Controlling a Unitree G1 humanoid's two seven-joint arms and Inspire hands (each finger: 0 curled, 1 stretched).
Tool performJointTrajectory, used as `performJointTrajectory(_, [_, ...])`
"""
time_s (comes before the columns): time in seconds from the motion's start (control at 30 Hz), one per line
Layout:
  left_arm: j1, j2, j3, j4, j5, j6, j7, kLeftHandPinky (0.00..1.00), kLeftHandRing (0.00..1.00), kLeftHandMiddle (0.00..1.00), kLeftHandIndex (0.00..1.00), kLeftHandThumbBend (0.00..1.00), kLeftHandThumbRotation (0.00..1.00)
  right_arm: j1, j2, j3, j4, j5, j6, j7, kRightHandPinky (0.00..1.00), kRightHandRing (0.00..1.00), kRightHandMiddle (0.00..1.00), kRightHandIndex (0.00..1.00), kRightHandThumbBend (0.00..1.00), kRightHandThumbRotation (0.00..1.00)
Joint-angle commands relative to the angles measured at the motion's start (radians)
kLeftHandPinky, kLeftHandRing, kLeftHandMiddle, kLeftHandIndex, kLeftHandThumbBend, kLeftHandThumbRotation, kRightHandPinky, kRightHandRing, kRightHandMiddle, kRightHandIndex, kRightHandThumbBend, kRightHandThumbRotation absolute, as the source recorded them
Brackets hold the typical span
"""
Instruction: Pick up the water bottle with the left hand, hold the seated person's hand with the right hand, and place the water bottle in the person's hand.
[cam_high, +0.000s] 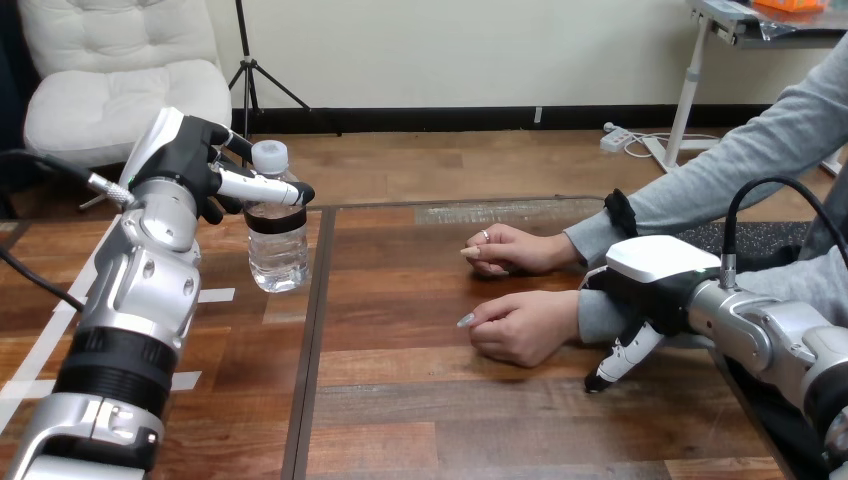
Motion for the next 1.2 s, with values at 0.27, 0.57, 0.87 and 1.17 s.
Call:
performJointTrajectory(0.27, [-0.048, 0.030, 0.000, -0.075, 0.014, -0.029, 0.009, 0.24, 0.31, 0.39, 0.49, 0.65, 0.00, -0.085, 0.026, -0.002, 0.004, 0.008, -0.002, -0.012, 0.56, 0.69, 0.74, 0.75, 0.99, 0.29])
performJointTrajectory(0.57, [-0.050, 0.028, -0.001, -0.076, 0.017, -0.013, 0.008, 0.26, 0.33, 0.40, 0.49, 0.65, 0.00, -0.084, 0.026, -0.008, 0.004, 0.017, -0.003, -0.006, 0.55, 0.67, 0.72, 0.73, 0.91, 0.25])
performJointTrajectory(0.87, [-0.048, 0.027, 0.006, -0.079, 0.008, -0.014, 0.005, 0.25, 0.31, 0.39, 0.49, 0.65, 0.00, -0.083, 0.019, -0.007, 0.000, 0.017, -0.015, -0.011, 0.58, 0.64, 0.68, 0.70, 0.78, 0.26])
performJointTrajectory(1.17, [-0.048, 0.027, 0.007, -0.077, 0.008, -0.014, 0.006, 0.22, 0.28, 0.36, 0.48, 0.65, 0.00, -0.082, 0.017, -0.012, 0.002, 0.023, -0.023, -0.017, 0.57, 0.61, 0.64, 0.67, 0.65, 0.25])
